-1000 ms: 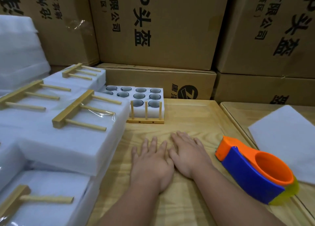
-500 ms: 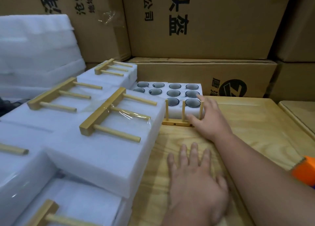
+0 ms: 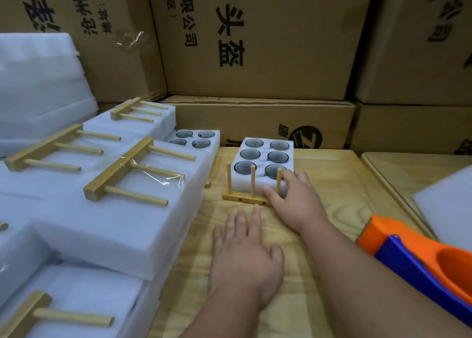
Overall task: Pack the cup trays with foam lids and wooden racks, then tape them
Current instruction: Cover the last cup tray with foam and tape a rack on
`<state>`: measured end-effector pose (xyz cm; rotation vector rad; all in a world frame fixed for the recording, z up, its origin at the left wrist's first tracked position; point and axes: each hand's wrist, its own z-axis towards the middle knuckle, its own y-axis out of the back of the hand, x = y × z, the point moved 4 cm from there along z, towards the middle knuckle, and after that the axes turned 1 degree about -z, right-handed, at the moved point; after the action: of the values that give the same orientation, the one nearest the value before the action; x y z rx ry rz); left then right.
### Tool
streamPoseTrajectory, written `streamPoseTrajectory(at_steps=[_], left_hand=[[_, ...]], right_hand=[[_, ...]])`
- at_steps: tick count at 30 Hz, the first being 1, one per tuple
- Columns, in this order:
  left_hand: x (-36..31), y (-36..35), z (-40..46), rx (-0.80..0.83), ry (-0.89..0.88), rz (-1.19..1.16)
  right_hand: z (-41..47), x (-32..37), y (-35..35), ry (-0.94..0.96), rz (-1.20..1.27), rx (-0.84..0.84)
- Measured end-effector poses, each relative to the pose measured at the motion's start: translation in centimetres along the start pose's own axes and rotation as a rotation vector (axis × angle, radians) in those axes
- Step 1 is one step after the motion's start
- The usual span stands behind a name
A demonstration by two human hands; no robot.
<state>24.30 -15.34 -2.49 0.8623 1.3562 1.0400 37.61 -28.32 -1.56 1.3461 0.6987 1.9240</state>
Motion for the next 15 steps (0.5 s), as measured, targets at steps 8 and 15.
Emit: streamPoseTrajectory(at_steps=[8, 15], left_hand=[[0.4, 1.4, -0.8, -0.194, 0.109, -0.345], [2.3, 2.7, -1.1, -0.329, 0.152, -0.759]], right_hand=[[-6.8, -0.1, 3.3, -0.049, -0.021, -0.026], [-11.7, 0.3, 5.2, -0.106, -0.033, -0.003]])
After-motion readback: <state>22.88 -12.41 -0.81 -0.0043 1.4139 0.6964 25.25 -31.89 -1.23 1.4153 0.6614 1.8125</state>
